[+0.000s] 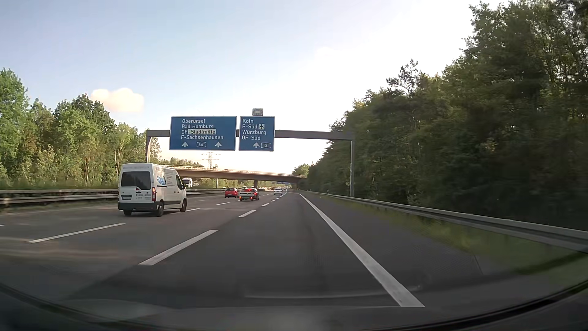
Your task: Follow the waypoints while adhering to traffic rules and regulations
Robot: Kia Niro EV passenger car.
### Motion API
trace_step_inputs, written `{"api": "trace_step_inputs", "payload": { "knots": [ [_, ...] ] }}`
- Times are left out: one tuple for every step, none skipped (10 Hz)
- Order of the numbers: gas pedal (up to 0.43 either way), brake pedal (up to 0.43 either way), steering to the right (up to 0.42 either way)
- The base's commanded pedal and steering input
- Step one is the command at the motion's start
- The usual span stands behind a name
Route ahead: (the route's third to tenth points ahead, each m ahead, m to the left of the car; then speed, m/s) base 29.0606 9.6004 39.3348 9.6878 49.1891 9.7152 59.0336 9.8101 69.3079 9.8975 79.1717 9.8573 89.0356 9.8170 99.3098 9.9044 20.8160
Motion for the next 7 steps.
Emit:
{"api": "trace_step_inputs", "payload": {
  "knots": [
    [0.311,0.0,0.0],
    [0.311,0.0,-0.001],
    [0.311,0.0,-0.001],
    [0.311,0.0,-0.001],
    [0.299,0.0,-0.001],
    [0.299,0.0,-0.001],
    [0.299,0.0,-0.001]
  ]
}}
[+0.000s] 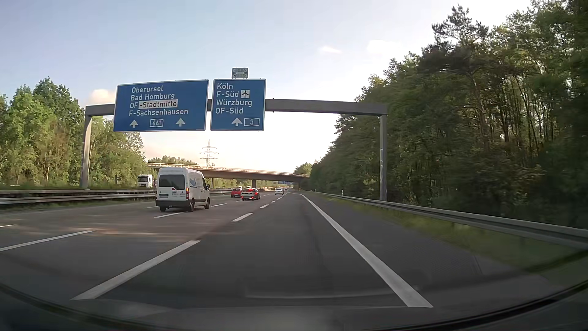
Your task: Follow the waypoints while adhering to traffic rules and regulations
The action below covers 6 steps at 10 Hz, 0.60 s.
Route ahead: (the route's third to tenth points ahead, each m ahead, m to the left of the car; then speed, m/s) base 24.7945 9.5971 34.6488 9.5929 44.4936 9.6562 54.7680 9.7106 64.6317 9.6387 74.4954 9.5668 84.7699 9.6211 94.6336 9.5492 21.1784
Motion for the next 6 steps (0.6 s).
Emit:
{"api": "trace_step_inputs", "payload": {
  "knots": [
    [0.287,0.0,-0.001],
    [0.287,0.0,-0.001],
    [0.287,0.0,-0.001],
    [0.28,0.0,-0.001],
    [0.28,0.0,-0.001],
    [0.28,0.0,-0.001]
  ]
}}
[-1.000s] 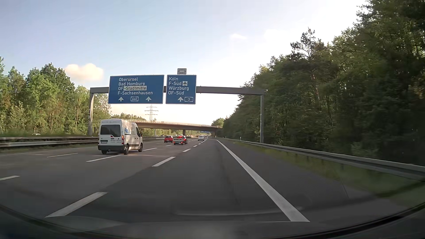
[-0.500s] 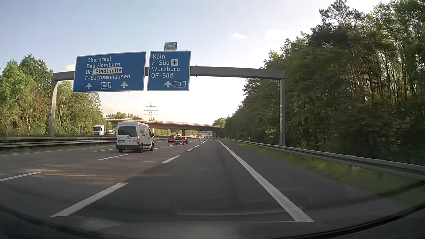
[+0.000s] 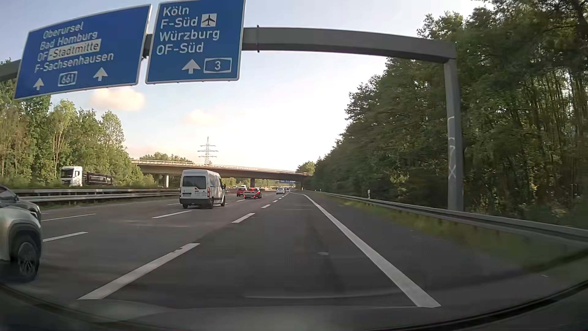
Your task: Follow the waypoints while adhering to traffic rules and regulations
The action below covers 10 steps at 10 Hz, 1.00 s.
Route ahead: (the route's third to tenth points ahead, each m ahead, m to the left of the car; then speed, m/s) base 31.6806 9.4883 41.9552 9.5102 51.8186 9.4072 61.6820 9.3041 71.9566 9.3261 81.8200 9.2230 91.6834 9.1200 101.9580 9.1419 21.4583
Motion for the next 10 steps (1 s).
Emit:
{"api": "trace_step_inputs", "payload": {
  "knots": [
    [0.26,0.0,0.001],
    [0.22,0.0,0.001],
    [0.189,0.0,0.001],
    [0.157,0.0,0.001],
    [0.157,0.0,0.001],
    [0.15,0.0,0.001],
    [0.138,0.0,0.001],
    [0.13,0.0,0.001],
    [0.11,0.0,0.001],
    [0.087,0.0,0.001]
  ]
}}
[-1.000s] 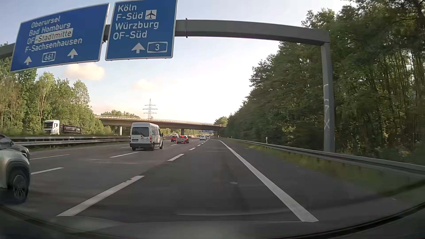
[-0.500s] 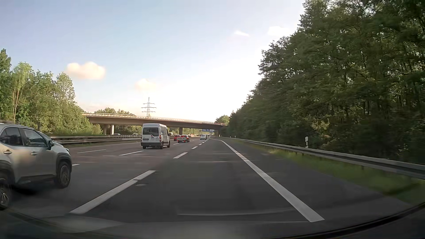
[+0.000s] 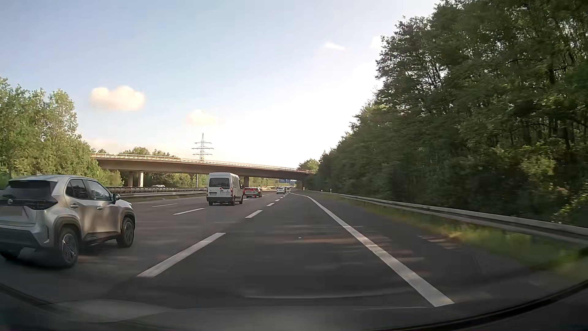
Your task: Follow the waypoints while adhering to traffic rules and regulations
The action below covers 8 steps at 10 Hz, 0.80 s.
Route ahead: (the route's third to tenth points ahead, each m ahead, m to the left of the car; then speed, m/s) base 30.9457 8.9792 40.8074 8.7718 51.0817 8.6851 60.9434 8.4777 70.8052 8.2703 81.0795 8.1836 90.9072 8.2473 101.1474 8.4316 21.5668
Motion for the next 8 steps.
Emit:
{"api": "trace_step_inputs", "payload": {
  "knots": [
    [0.087,0.0,0.001],
    [0.087,0.0,0.001],
    [0.087,0.0,0.001],
    [0.087,0.0,0.001],
    [0.087,0.0,0.001],
    [0.087,0.0,0.001],
    [0.079,0.0,0.0],
    [0.0,0.0,0.0]
  ]
}}
